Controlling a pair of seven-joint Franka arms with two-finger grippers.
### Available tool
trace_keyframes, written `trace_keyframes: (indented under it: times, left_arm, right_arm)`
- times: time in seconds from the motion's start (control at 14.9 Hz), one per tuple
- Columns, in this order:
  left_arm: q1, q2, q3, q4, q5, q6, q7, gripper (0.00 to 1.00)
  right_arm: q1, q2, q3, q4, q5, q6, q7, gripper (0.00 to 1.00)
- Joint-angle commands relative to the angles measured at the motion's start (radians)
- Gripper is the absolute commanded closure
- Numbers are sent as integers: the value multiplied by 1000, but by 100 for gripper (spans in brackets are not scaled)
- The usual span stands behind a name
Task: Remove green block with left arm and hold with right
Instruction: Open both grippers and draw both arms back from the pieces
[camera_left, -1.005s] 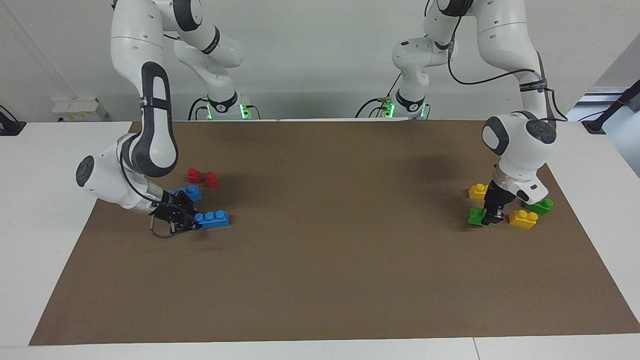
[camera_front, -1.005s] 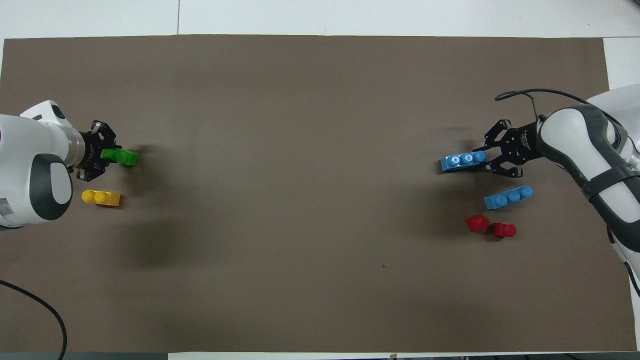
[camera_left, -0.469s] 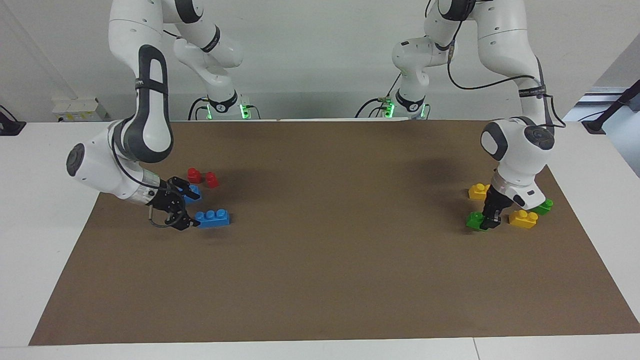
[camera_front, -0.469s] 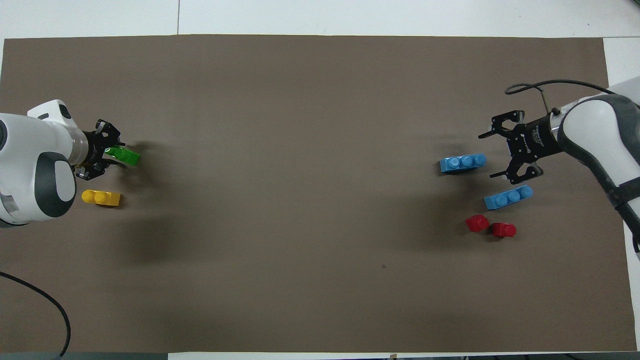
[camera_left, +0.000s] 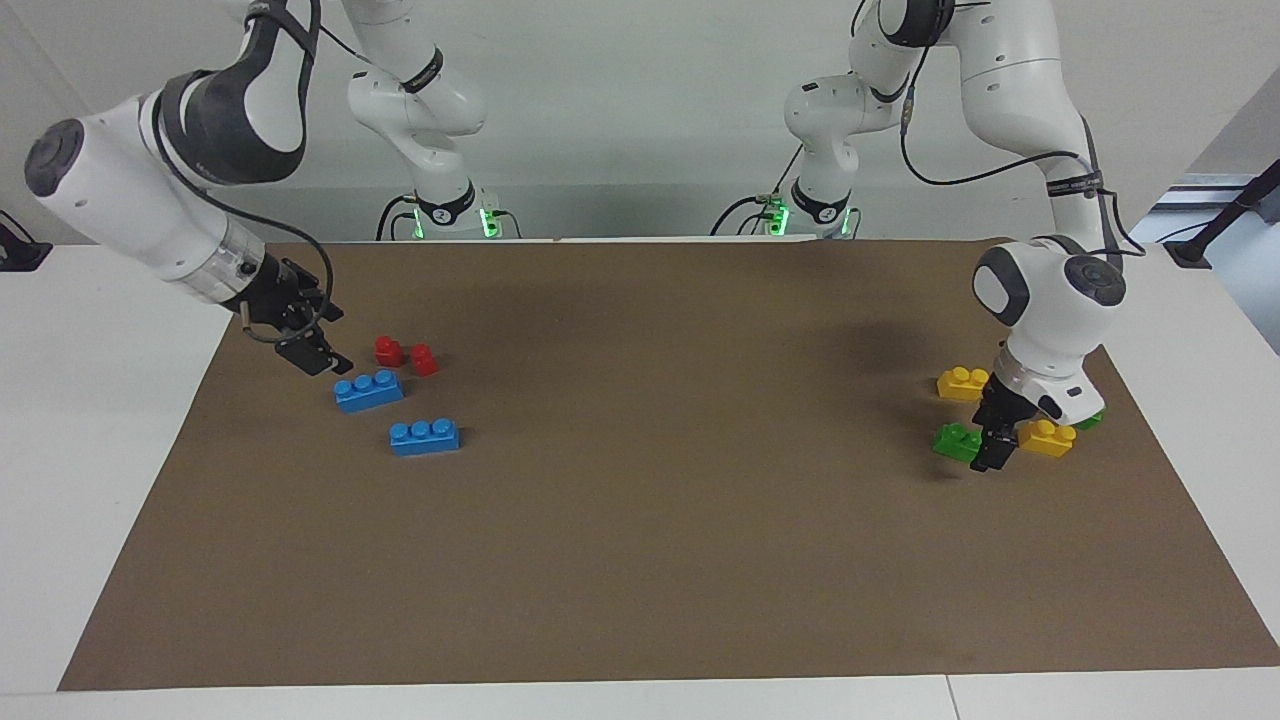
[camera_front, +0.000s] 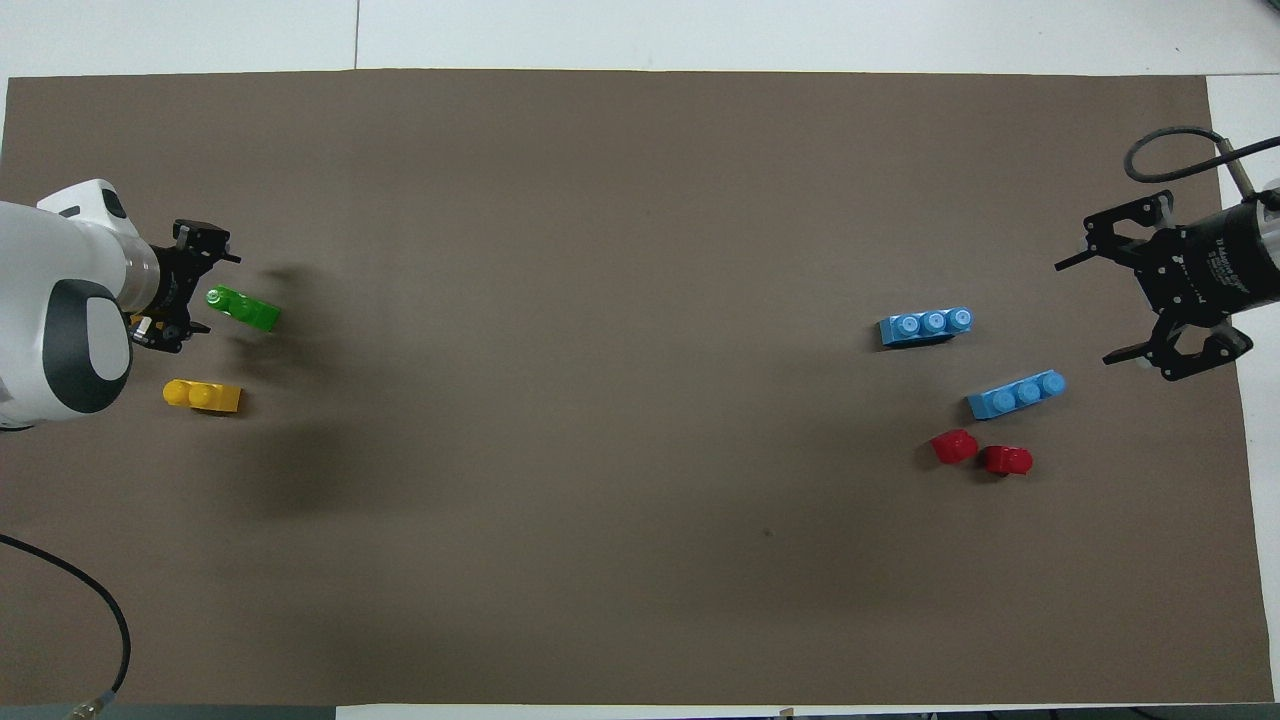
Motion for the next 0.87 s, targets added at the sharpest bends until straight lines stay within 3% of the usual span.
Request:
trace_keyframes:
  times: [0.0, 0.34, 0.54, 0.8]
  left_arm:
    - [7, -28, -7, 85, 9, -143, 26, 0]
    - [-32, -122, -18, 106, 127, -258, 107, 0]
    - [-40, -183, -18, 106, 134, -336, 289, 0]
    - [-40, -275, -18, 106, 132, -465, 599, 0]
  right_arm:
    - [38, -55, 4, 54, -70, -76, -120, 0]
    - [40, -97, 43, 93, -191, -118, -529, 0]
    - [38, -97, 41, 90, -226, -96, -761, 0]
    - [32, -98, 43, 84, -244, -52, -900, 0]
